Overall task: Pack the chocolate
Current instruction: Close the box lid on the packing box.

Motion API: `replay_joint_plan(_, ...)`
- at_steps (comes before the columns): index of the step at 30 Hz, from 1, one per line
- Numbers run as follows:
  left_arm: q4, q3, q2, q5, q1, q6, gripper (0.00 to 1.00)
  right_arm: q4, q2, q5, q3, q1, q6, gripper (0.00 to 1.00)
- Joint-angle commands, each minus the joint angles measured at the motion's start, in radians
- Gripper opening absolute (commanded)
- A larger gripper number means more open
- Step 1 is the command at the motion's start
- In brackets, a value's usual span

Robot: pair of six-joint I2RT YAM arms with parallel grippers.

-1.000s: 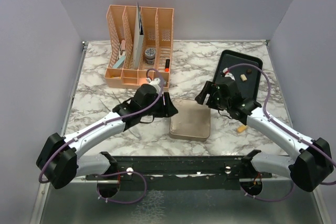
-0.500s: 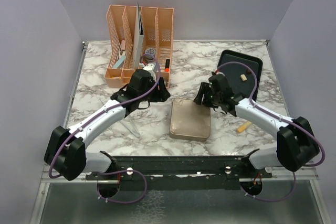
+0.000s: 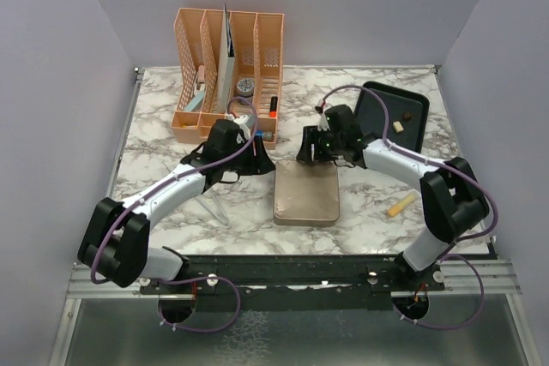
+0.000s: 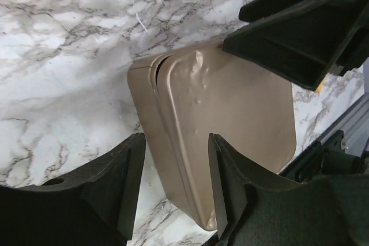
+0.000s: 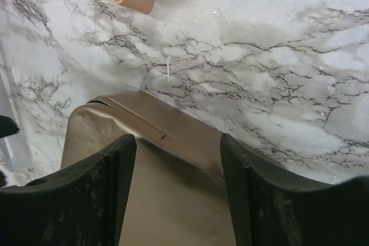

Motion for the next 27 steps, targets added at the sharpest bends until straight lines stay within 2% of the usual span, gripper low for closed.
replay_joint_plan(1, 0.116, -0.039, 0.028, 0.092, -0.020, -0.057, 0.51, -0.130, -0.039, 0.070, 0.087, 0.004, 0.023, 0.69)
replay_joint_plan(6, 0.159, -0.060, 0.070, 0.076, -0.053, -0.082, 0.50, -0.307, -0.151, 0.330, 0.101, 0.003, 0.136, 0.78)
replay_joint_plan(9, 0.176, -0.068, 0.082, 0.076, -0.067, -0.088, 0.49, -0.344, -0.229, 0.385, 0.031, -0.002, 0.187, 0.80)
replay_joint_plan(12, 0.176, -0.077, 0.077, 0.073, -0.080, -0.096, 0.43, -0.292, -0.292, 0.327, -0.075, -0.038, 0.202, 0.79)
replay_joint_plan(15, 0.169, -0.092, 0.060, 0.059, -0.095, -0.108, 0.37, -0.169, -0.312, 0.136, -0.170, -0.104, 0.171, 0.72)
replay_joint_plan(18, 0.172, -0.121, 0.017, 0.032, -0.121, -0.127, 0.32, -0.100, -0.295, 0.028, -0.189, -0.116, 0.152, 0.65)
replay_joint_plan(22, 0.209, -0.166, -0.039, 0.018, -0.153, -0.170, 0.27, -0.095, -0.206, 0.016, -0.158, -0.119, 0.137, 0.60)
replay_joint_plan(27, 0.230, -0.191, -0.041, 0.018, -0.192, -0.191, 0.27, -0.040, -0.098, -0.051, -0.125, -0.118, 0.106, 0.51)
